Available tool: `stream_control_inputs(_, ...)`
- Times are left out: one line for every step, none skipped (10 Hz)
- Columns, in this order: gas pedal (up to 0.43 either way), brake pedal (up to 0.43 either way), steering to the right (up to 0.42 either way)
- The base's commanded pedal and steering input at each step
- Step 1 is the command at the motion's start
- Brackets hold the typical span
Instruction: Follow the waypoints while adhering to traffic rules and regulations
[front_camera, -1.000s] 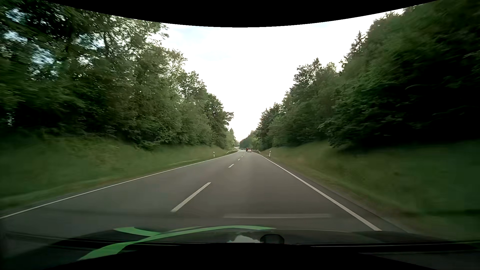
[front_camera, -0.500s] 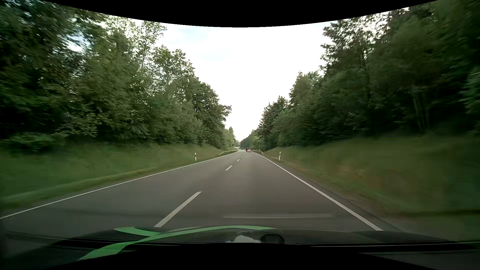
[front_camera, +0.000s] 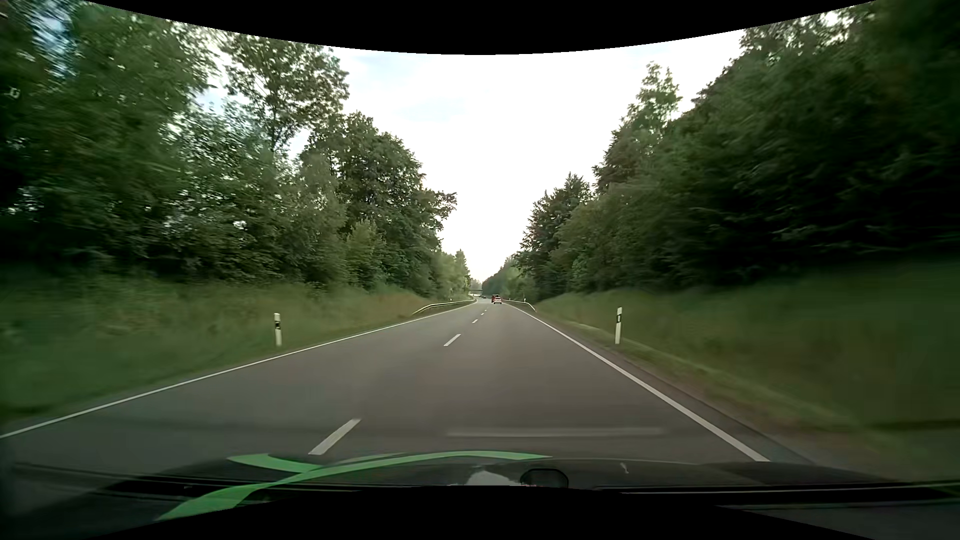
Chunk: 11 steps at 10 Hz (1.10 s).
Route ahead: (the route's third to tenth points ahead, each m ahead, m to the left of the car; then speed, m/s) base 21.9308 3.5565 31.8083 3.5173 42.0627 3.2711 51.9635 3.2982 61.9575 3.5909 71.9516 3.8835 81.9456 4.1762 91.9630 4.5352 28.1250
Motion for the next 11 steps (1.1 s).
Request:
stream_control_inputs(0.280,0.000,-0.003)
stream_control_inputs(0.280,0.000,-0.003)
stream_control_inputs(0.280,0.000,-0.003)
stream_control_inputs(0.280,0.000,-0.003)
stream_control_inputs(0.268,0.000,-0.003)
stream_control_inputs(0.268,0.000,-0.003)
stream_control_inputs(0.268,0.000,-0.003)
stream_control_inputs(0.260,0.000,-0.003)
stream_control_inputs(0.260,0.000,-0.003)
stream_control_inputs(0.260,0.000,-0.003)
stream_control_inputs(0.260,0.000,-0.003)
